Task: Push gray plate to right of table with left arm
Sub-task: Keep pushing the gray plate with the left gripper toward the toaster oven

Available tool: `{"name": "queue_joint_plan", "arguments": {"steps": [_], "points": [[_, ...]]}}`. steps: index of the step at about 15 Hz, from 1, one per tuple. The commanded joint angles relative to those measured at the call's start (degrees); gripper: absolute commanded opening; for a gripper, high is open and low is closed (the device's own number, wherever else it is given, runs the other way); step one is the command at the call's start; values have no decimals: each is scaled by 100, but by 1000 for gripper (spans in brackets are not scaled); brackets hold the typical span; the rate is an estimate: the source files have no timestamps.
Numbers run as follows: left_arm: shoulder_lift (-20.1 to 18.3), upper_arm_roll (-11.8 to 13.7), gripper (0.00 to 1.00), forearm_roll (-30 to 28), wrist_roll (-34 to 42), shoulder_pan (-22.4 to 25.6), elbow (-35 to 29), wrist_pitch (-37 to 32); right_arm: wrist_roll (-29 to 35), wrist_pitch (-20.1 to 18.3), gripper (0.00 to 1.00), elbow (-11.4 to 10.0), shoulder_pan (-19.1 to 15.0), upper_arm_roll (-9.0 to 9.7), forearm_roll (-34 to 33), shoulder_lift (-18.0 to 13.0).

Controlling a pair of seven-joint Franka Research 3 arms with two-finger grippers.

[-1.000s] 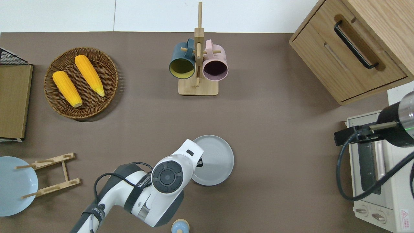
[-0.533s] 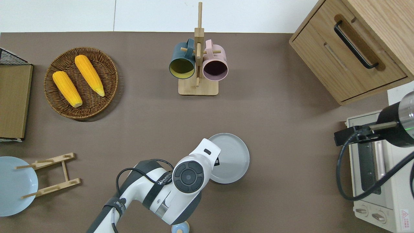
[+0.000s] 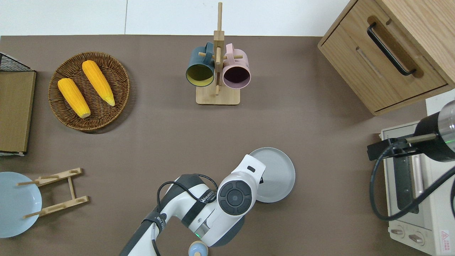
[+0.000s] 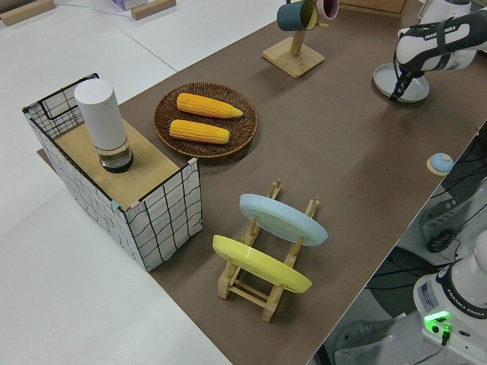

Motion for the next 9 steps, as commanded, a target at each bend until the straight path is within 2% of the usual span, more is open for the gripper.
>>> {"name": "queue_joint_plan", "arguments": {"steps": [1,5,9], "points": [[537,37,0,63,-363,-278,517,1,75,-89,983,53,-115,92,25,-14],[748,37,0,143,-566,-410,887,-34,66,-89,983,53,-107,92,25,-14],[810,37,0,143,-566,-454,931,-34,66,-89,983,53,-115,92,25,-14]]}}
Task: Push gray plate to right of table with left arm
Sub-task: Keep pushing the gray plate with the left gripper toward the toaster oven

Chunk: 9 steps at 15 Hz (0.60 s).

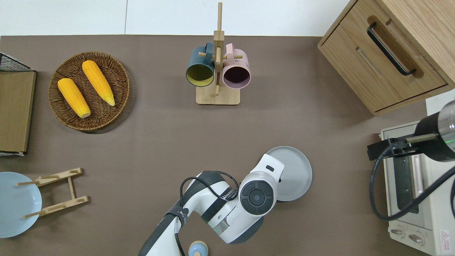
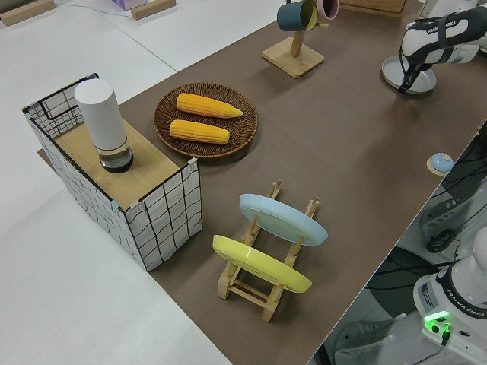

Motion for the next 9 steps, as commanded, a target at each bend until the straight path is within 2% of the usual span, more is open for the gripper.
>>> {"name": "queue_joint_plan", "arguments": {"steps": [1,2,3,5,6,7,9], "points": [[282,54,26,95,-137,-112,215,-29,66,-89,983,53,-115,92,25,-14],[282,54,186,95,-137,-112,223,-29,75,-89,983,53,-107,92,25,-14],[282,63,306,95,-128,-112,224,-29,75,-89,983,53,-115,92,25,-14],[273,89,799,104,-119,-103,224,-29,75,-89,983,53,-115,92,25,-14],[264,89,958,104,-111,-103,224,-29,66,-89,983,53,-107,92,25,-14],[264,98,991,104,-93,-103,232,-29,75,-89,983,53,-115,92,25,-14],[264,107,991,104,-75,-85,267,-38,66,-89,983,53,-107,92,25,-14]]}}
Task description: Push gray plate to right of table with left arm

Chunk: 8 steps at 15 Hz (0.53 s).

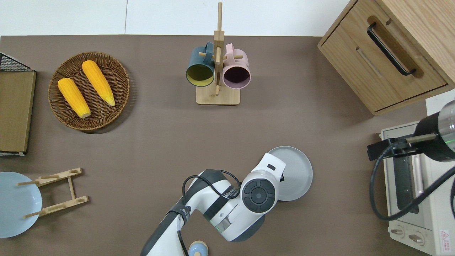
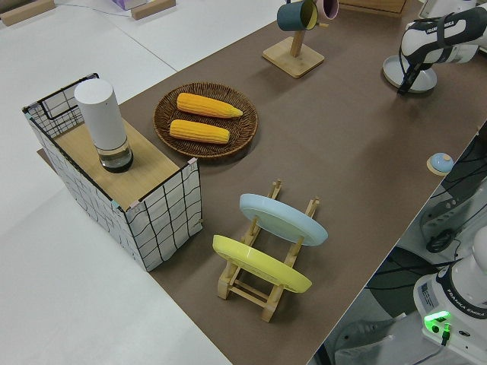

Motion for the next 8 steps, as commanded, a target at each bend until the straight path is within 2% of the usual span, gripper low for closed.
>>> {"name": "queue_joint_plan", "arguments": {"steps": [1,5,8], "points": [[135,100,991,103,-73,-60,148,-49,75,-89,983,53,-107,92,25,-14],[-31,144,991,94,15,45,148,-382,75,-89,983,53,-115,92,25,-14],[-260,135,991,59,444,317,148,-900,66,-89,983,53,-107,92,25,-14]]}}
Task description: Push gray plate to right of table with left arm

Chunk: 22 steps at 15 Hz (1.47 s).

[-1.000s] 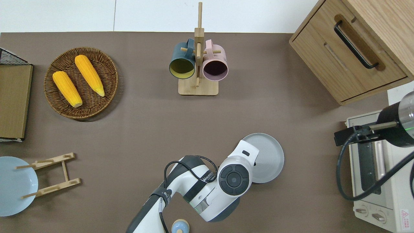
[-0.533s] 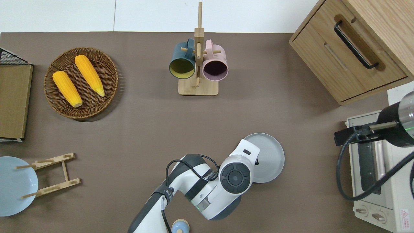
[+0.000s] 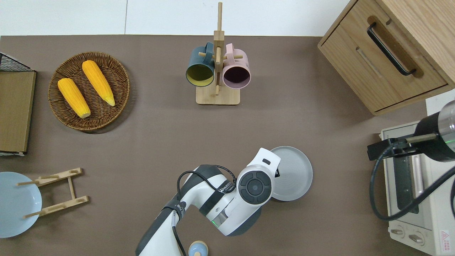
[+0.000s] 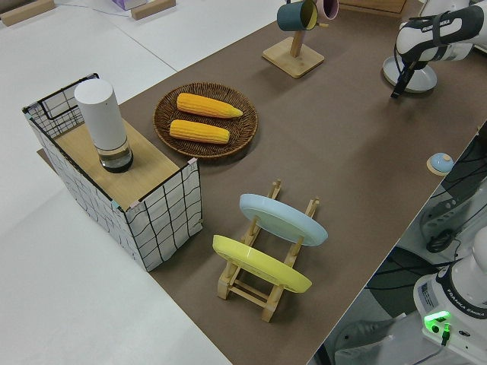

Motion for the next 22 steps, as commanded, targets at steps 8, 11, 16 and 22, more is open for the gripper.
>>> {"name": "queue_joint_plan", "arguments": {"steps": [8,11,16,22], "points": [[-793,18,991,-72,1239,704,-133,-1388,75,-89,983,53,-115,92,25,-14],[-1048,9,991,-90,1625,985,-291,-1599,75,-89,983,53,-115,92,25,-14],[-1259,18,991,-160,2075,1232,-309,-2030,75,-89,983,53,-115,92,25,-14],[-1690,18,993,-247,2820,1714,-353,-2618,75,-89,983,53,-107,92,25,-14]]}}
